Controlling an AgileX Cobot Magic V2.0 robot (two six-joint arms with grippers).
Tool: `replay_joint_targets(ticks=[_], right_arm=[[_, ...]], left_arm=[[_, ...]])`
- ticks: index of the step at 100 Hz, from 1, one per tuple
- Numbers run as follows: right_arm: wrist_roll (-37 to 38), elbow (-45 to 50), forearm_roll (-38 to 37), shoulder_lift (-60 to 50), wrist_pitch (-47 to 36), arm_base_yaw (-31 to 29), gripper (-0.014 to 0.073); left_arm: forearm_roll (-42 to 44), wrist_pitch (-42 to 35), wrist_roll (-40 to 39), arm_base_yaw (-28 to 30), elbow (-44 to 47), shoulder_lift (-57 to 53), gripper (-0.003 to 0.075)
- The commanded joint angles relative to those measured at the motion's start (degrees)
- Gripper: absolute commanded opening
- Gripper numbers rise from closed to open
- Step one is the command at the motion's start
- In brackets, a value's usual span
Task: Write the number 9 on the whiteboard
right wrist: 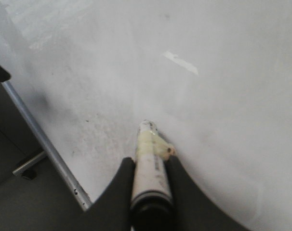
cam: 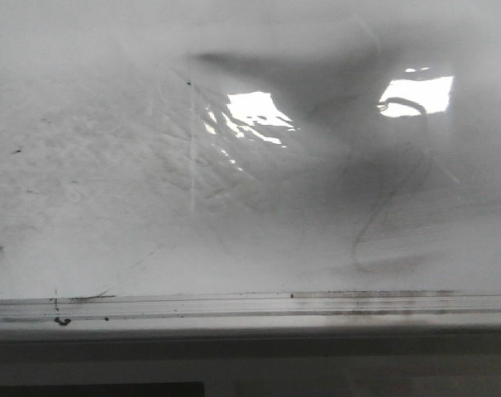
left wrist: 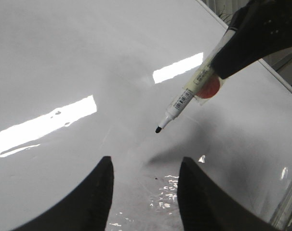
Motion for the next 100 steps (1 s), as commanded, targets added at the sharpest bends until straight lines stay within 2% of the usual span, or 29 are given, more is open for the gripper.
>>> replay_joint_targets(ticks=[1,28,50,66,86,100], right_arm=[[0.5,-3.2,0.2,2.0,-2.7,-1.2,-0.005],[1.0,-4.8,1.2,9.5,-6.0,-0.9,-0.0051],[1.0,-4.8,0.5,8.9,1.7,0.8,-0.0051],[2.3,-5.2,-2.9,6.4,-0.4,-0.1,-0.0051],[2.4,-8.4,-3.2,6.2,-1.2,-1.5,-0.0051],[3.4,-7.6,-2.8,6.4,3.7,-1.5,-0.0051]], left_arm=[[-0.8,-4.0,-0.2,0.2,-1.7,-0.1,0.0292],[-0.8,-4.0,-0.2,0.2,-1.7,-0.1,0.0292],[-0.8,-4.0,-0.2,0.2,-1.7,-0.1,0.0292],[-0.8,-4.0,-0.2,0.2,-1.7,-0.1,0.0292],[-0.8,-4.0,-0.2,0.2,-1.7,-0.1,0.0292],[-0.8,-4.0,-0.2,0.2,-1.7,-0.1,0.0292]])
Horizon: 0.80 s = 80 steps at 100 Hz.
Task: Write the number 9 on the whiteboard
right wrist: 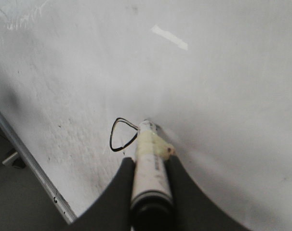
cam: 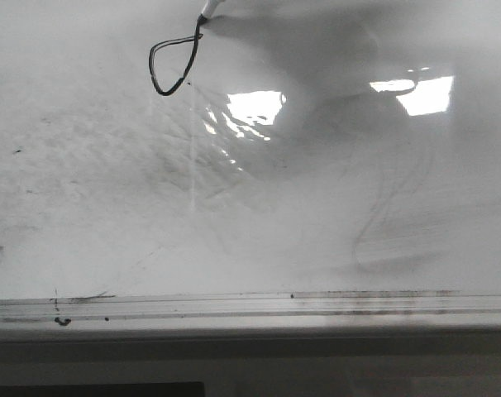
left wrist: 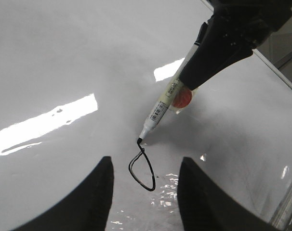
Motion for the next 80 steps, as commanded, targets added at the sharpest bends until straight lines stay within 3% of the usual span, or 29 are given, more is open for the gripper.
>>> replay_joint_targets(ticks=[1,24,55,80], right_arm=[[0.8,-1.2,0.1,-1.1,0.9,-0.5,-0.0051],[1.5,5.5,2.0,-0.8,5.3,1.3,-0.0051],[1.9,2.3,3.3,-0.9,4.8,7.4,-0.0051],[4.5,2.3,3.4,-0.9,2.8,14.8,-0.0051]], left_arm=[[-0.8,-4.3,-0.3,0.0,-1.7,0.0,0.0292],[-0.1,-4.1,-0.3,0.0,-1.7,0.3,0.0292],[7.3,-2.7,-0.5,-3.8,-1.7,10.0,0.0295],[7.0,-11.3,-0.5,-6.9,-1.8,21.1,0.0296]])
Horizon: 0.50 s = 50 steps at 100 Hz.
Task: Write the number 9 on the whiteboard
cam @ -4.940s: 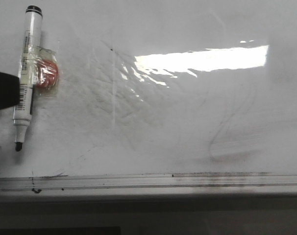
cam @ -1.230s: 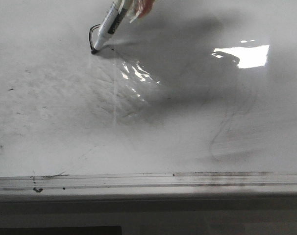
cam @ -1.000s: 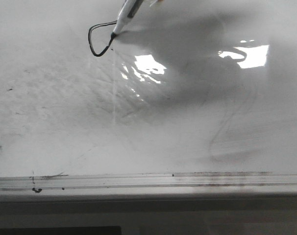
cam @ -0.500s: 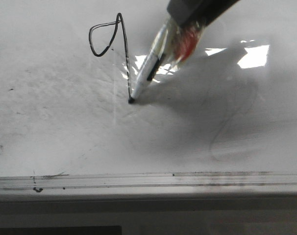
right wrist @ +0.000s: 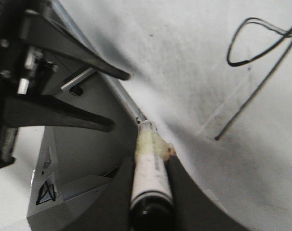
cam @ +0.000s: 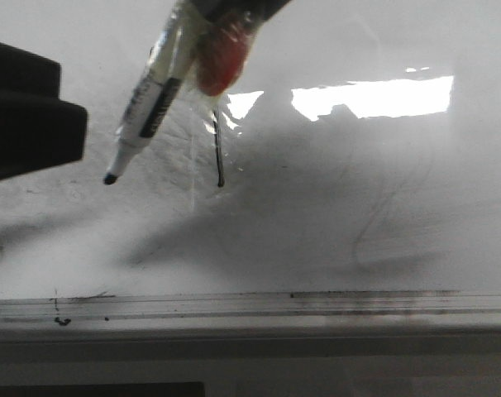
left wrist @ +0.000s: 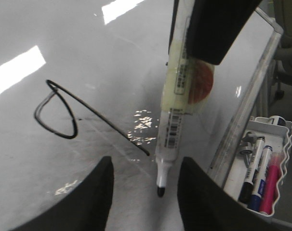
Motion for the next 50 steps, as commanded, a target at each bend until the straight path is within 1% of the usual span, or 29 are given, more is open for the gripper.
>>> replay_joint_targets(ticks=[1,14,35,42,50], right_arm=[[0.9,-2.0,0.9,-0.9,-3.9,1.7,-0.0051],[1.8,-2.0,1.0,-0.8,-3.9,2.4,-0.0051],[1.8,-1.9,1.0,-0.8,-3.8,2.6,-0.0051],[1.8,-1.9,1.0,-0.6,-3.8,2.6,-0.0051],[1.8,-1.9,1.0,-0.4,-3.8,2.6,-0.0051]], left_arm=[[-0.5,-8.4,-0.5,-0.7,-1.8,2.8,0.0296],[-0.5,-11.6,-0.5,-0.7,-1.8,5.8,0.0295],[-0.5,-12.2,-0.5,-0.7,-1.8,6.3,0.0289],[-0.5,-12.3,-0.5,-0.7,-1.8,6.3,0.0238],[-0.3,-12.3,-0.5,-0.7,-1.8,6.3,0.0126]])
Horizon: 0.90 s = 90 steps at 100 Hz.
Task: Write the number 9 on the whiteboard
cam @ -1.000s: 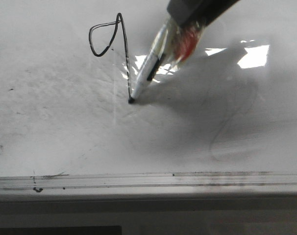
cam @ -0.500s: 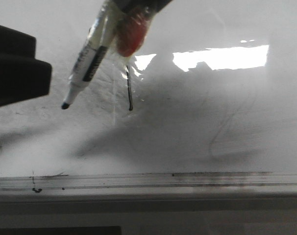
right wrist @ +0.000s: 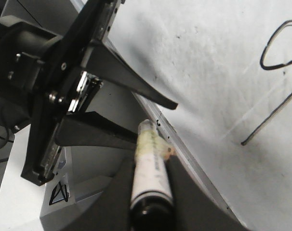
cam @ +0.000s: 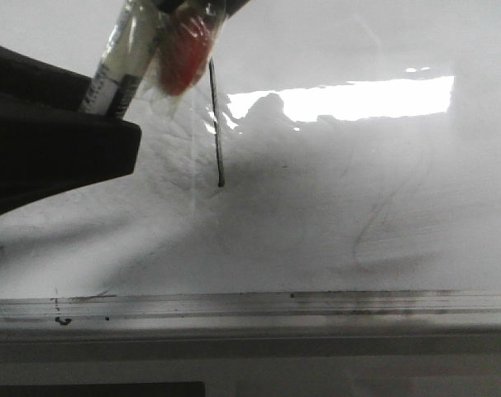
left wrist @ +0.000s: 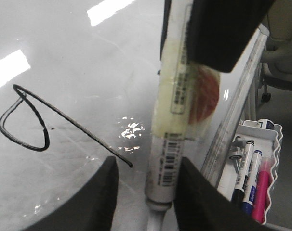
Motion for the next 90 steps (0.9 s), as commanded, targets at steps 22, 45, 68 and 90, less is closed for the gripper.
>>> replay_joint_targets(ticks=[22,45,68,90], right_arm=[[0.1,-1.8,1.0,0.0,-2.8,0.1,0.0071],[0.1,-1.8,-0.5,0.1,-3.8,0.1,0.0369],[0.1,-1.8,-0.5,0.1,-3.8,0.1,0.0364],[0.1,-1.8,-0.5,0.1,-3.2,0.1,0.0363]], left_arm=[[-0.6,-5.1,-0.6,-0.3,-1.8,-0.2,-0.002],[-17.6,-1.6,-5.5,-0.3,-1.8,-2.3,-0.0021],[-41.9,7.9,-4.6,2.0,-1.8,-4.9,-0.0021],[-52.6,8.6,-4.6,2.6,-1.8,-4.6,-0.0021]])
